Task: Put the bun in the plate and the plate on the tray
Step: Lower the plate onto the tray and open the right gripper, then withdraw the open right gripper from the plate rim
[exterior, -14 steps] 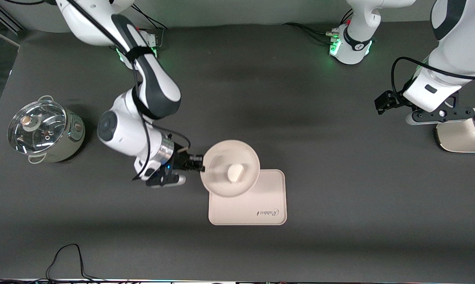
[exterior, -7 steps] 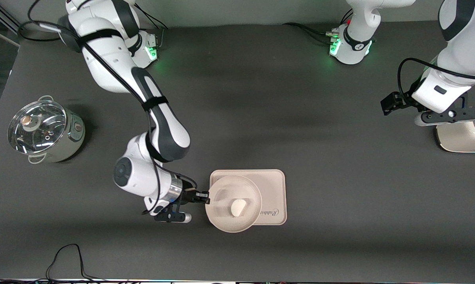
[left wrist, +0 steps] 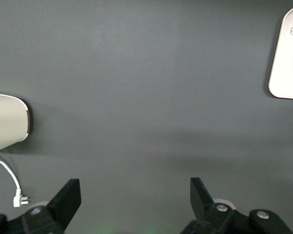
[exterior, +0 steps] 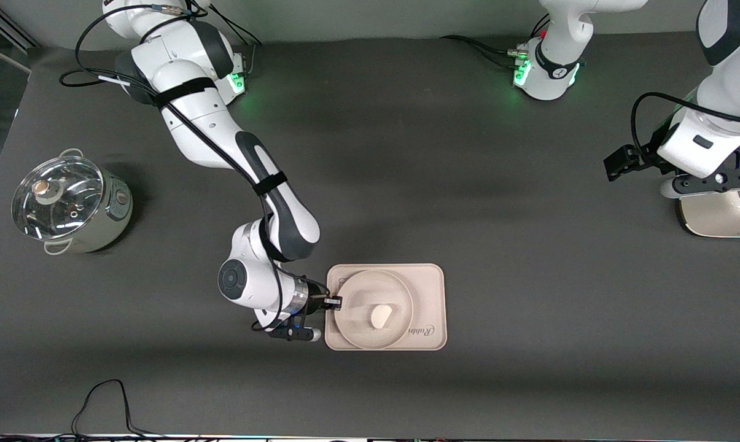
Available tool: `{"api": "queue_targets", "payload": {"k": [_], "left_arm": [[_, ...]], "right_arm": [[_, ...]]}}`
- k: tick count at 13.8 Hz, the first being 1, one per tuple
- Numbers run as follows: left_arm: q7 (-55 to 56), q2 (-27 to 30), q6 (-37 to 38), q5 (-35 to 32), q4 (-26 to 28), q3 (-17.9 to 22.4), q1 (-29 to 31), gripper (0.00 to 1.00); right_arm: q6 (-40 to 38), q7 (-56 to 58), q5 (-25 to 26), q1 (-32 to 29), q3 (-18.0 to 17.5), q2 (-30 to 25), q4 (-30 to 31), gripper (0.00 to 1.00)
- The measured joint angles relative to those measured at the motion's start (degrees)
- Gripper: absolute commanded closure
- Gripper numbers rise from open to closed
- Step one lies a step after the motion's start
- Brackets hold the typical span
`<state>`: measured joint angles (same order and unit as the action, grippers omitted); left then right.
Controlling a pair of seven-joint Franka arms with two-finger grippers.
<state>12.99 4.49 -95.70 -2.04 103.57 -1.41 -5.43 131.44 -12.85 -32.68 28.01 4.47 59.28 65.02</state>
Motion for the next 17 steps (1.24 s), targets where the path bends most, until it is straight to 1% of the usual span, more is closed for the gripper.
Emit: {"api": "queue_targets", "payload": {"k": [4,5,6,10,12,15,17], "left_arm": [[0.0,0.0,0.0,0.0,0.0,0.0,0.0,0.00],[0.0,0.0,0.0,0.0,0.0,0.0,0.0,0.00],[0.0,0.0,0.0,0.0,0.0,0.0,0.0,0.00],[0.0,0.0,0.0,0.0,0.0,0.0,0.0,0.00],[0.0,0.0,0.2,0.0,-0.3,0.0,0.0,0.00],[0.0,0.0,0.4,0.0,-0.6,0.0,0.0,0.00],[0.0,0.0,0.4,0.0,-0.6,0.0,0.0,0.00]], "right_arm": [[0.0,0.0,0.0,1.0,-0.1,0.0,-0.1,1.00],[0.0,0.0,0.0,1.2,-0.1,0.1,0.1,0.52],[-0.1,0.0,0.0,1.4,-0.1,0.2,0.2,0.01],[-0.3,-0.1,0.0,1.3,0.0,0.0,0.0,0.00],[-4.1,-0.6,0.0,1.1,0.6,-1.5,-0.6,0.00],[-13.9,-5.6,0.0,0.7,3.5,-7.5,-1.7,0.00],[-22.1,-7.6,0.0,0.6,6.4,-13.8,-2.1,0.00]]}}
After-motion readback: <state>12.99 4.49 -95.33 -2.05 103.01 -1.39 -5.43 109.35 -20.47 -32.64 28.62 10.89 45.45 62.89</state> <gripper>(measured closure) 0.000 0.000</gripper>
